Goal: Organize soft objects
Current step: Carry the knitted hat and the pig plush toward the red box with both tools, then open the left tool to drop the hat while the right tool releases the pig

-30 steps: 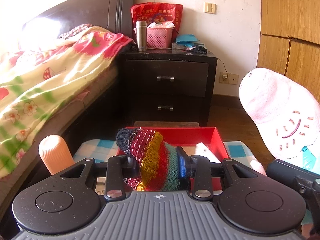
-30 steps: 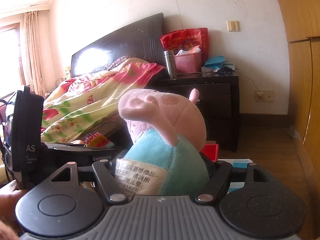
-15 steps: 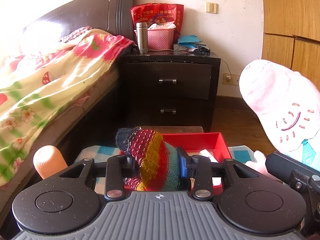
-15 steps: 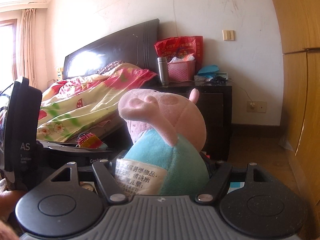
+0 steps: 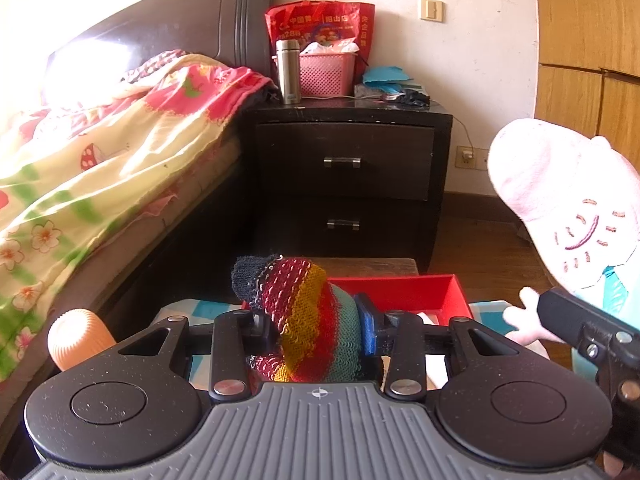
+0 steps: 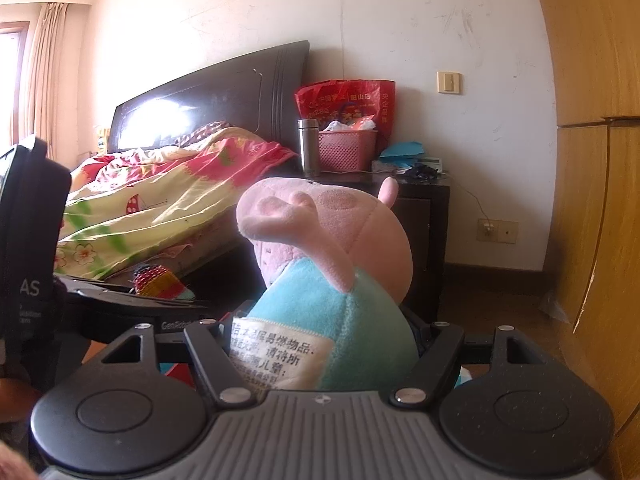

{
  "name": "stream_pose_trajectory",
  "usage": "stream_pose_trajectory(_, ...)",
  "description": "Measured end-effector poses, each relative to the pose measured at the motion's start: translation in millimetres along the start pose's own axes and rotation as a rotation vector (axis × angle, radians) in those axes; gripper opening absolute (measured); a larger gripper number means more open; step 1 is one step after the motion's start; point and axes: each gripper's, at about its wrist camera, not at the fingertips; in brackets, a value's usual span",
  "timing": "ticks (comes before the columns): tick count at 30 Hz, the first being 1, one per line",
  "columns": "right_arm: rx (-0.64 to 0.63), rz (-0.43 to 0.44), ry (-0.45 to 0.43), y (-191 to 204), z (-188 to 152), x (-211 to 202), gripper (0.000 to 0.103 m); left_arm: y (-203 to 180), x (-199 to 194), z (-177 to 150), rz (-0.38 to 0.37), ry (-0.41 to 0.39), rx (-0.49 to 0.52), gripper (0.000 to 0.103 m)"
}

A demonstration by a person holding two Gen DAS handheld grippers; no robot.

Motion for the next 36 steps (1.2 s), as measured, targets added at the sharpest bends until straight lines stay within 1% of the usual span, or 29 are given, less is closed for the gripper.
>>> stream_pose_trajectory(6,-0.001,-0.033,0.023,-15,-2,22,0.05,-2,23,3,0.015,0.025,-0.011,0.041)
stream_pose_trajectory(9,-0.008,-0.041,0.046,-20,-6,36,0.05,-3,38,3,0.018,0.051,-0.02,0.041)
stream_pose_trajectory(14,0.026,-0.013,0.103,-30,-12,69,0.05,-8,67,-1,0.033,0.091,-0.019,0.041)
stream_pose_trajectory(18,0.05,-0.006,0.156,-39,-21,97,0.05,-12,92,-5,0.04,0.129,-0.021,0.041)
stream_pose_trajectory(23,0.083,-0.011,0.209,-54,-32,124,0.05,-16,109,-7,0.039,0.144,-0.013,0.042)
stream_pose_trajectory(26,0.09,-0.009,0.241,-58,-38,137,0.05,-17,116,-10,0.048,0.149,-0.003,0.049)
stream_pose_trajectory(28,0.1,-0.001,0.257,-61,-43,145,0.05,-17,121,-11,0.044,0.158,-0.002,0.06)
stream_pose_trajectory(29,0.102,0.006,0.273,-61,-45,149,0.05,-17,123,-11,0.044,0.16,-0.004,0.063)
stream_pose_trajectory(31,0.105,0.023,0.32,-61,-49,159,0.051,-17,125,-10,0.05,0.159,-0.005,0.072)
stream_pose_trajectory(33,0.118,0.038,0.339,-61,-53,163,0.051,-16,124,-9,0.049,0.155,-0.006,0.079)
stream_pose_trajectory(35,0.12,0.043,0.324,-60,-52,162,0.053,-16,121,-8,0.052,0.148,-0.002,0.08)
stream_pose_trajectory(36,0.112,0.044,0.313,-59,-49,160,0.058,-16,120,-7,0.052,0.146,0.001,0.081)
Point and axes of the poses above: each gripper's, at about its wrist camera, not at the fingertips, and x roughly the way its jaws point, y to its left, z to its top, and after that the axes turned 14 degrees about z, right-handed
